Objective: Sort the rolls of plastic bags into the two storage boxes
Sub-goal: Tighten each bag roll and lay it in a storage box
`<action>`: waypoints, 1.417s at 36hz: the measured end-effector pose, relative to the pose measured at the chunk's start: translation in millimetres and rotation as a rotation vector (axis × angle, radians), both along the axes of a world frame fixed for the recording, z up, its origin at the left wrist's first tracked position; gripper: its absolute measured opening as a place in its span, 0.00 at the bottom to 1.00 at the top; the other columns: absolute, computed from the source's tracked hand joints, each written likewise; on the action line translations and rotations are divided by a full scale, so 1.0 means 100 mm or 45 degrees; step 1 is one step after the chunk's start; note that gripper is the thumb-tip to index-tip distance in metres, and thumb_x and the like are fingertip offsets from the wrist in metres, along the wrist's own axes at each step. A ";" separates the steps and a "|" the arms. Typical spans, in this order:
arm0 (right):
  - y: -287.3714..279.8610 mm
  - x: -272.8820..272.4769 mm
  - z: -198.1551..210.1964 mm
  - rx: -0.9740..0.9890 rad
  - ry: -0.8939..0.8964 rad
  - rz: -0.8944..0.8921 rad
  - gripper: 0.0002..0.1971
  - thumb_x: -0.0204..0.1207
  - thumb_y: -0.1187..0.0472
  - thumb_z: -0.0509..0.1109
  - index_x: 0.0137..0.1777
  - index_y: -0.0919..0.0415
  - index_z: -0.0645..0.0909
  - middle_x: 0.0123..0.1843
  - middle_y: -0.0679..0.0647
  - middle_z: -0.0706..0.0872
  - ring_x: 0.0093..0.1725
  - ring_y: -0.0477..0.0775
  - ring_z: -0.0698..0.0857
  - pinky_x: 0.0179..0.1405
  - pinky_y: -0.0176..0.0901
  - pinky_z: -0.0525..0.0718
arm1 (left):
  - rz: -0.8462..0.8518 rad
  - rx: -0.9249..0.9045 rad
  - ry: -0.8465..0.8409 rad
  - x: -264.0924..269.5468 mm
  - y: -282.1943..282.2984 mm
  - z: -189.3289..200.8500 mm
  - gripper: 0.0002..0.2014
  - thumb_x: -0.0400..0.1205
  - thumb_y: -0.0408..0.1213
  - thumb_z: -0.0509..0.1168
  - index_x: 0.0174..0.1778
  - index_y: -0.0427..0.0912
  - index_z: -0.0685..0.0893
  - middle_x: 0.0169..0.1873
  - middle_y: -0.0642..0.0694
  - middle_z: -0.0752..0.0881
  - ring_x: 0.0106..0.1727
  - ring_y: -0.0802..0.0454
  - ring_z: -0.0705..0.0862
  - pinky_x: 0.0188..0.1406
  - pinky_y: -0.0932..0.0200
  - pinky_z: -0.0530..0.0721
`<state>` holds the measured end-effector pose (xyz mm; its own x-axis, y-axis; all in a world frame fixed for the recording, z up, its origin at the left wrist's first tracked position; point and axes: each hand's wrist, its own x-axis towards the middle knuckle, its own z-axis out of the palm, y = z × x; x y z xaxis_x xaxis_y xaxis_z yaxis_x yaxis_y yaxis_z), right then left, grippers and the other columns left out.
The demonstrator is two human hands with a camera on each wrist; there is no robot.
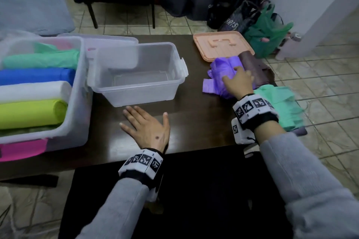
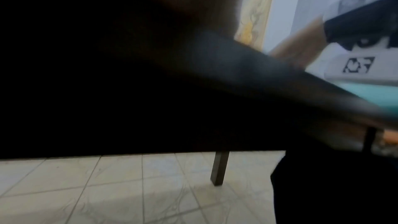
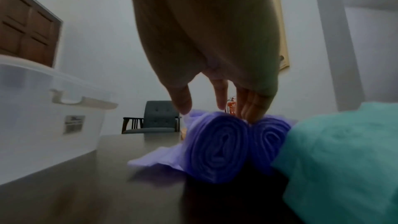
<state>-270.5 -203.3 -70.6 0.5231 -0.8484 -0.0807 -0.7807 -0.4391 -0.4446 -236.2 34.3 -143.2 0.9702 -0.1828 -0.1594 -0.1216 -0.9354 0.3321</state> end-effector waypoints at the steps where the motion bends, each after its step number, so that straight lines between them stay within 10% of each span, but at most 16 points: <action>1: -0.02 0.00 -0.02 -0.023 0.041 0.034 0.27 0.80 0.54 0.63 0.77 0.64 0.66 0.75 0.69 0.68 0.75 0.68 0.65 0.72 0.52 0.63 | -0.002 0.019 -0.032 -0.01 -0.01 -0.02 0.44 0.81 0.62 0.39 0.80 0.26 0.44 0.81 0.28 0.44 0.83 0.35 0.41 0.76 0.30 0.38; 10: 0.20 0.00 -0.06 0.214 -0.099 0.147 0.30 0.76 0.59 0.67 0.78 0.58 0.65 0.74 0.60 0.75 0.70 0.63 0.76 0.70 0.45 0.72 | -0.002 0.058 -0.080 -0.02 -0.03 -0.06 0.44 0.82 0.61 0.45 0.80 0.25 0.45 0.81 0.27 0.46 0.82 0.34 0.42 0.75 0.29 0.38; 14: 0.41 -0.01 -0.07 0.416 -0.094 0.079 0.27 0.78 0.52 0.65 0.75 0.58 0.63 0.62 0.61 0.82 0.45 0.63 0.88 0.37 0.36 0.85 | 0.002 0.041 -0.093 -0.02 -0.04 -0.06 0.44 0.82 0.60 0.46 0.80 0.25 0.46 0.81 0.27 0.47 0.82 0.34 0.43 0.75 0.29 0.39; 18: 0.54 -0.01 -0.01 0.121 0.163 0.239 0.19 0.84 0.57 0.55 0.71 0.67 0.69 0.69 0.68 0.76 0.65 0.69 0.79 0.60 0.54 0.77 | -0.004 0.032 -0.103 -0.02 -0.04 -0.08 0.44 0.81 0.61 0.41 0.80 0.25 0.46 0.80 0.26 0.48 0.82 0.33 0.44 0.75 0.29 0.39; 25: 0.38 0.01 0.09 -0.403 0.519 0.829 0.29 0.80 0.66 0.61 0.79 0.45 0.63 0.83 0.51 0.57 0.82 0.62 0.53 0.78 0.63 0.54 | -0.008 0.034 -0.105 -0.02 -0.02 -0.08 0.45 0.80 0.62 0.40 0.80 0.25 0.45 0.81 0.27 0.47 0.82 0.34 0.43 0.75 0.29 0.39; 34: 0.45 -0.10 0.02 -0.528 0.632 0.897 0.35 0.66 0.38 0.73 0.70 0.57 0.74 0.69 0.59 0.73 0.71 0.61 0.68 0.72 0.57 0.63 | -0.042 -0.015 -0.081 -0.01 0.02 -0.08 0.46 0.79 0.63 0.39 0.80 0.25 0.45 0.81 0.27 0.45 0.82 0.34 0.41 0.75 0.30 0.37; 41: 0.60 -0.29 -0.06 -0.176 0.529 0.819 0.37 0.63 0.38 0.77 0.65 0.60 0.73 0.62 0.61 0.76 0.64 0.61 0.74 0.60 0.53 0.77 | -0.054 -0.015 -0.099 -0.03 0.02 -0.10 0.47 0.76 0.62 0.38 0.80 0.25 0.48 0.80 0.26 0.48 0.82 0.32 0.44 0.75 0.29 0.38; 51: 0.77 -0.42 -0.12 -0.202 0.515 0.863 0.35 0.66 0.38 0.74 0.67 0.59 0.72 0.65 0.58 0.75 0.66 0.60 0.71 0.60 0.53 0.73 | -0.079 -0.071 -0.062 -0.02 0.06 -0.04 0.46 0.78 0.62 0.40 0.80 0.26 0.46 0.80 0.26 0.45 0.82 0.32 0.41 0.78 0.37 0.37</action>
<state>-312.4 -125.8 -83.0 0.8843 -0.3740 -0.2795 -0.4089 -0.9093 -0.0769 -238.6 39.9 -146.8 0.9630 -0.2500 -0.1005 -0.1959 -0.9058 0.3756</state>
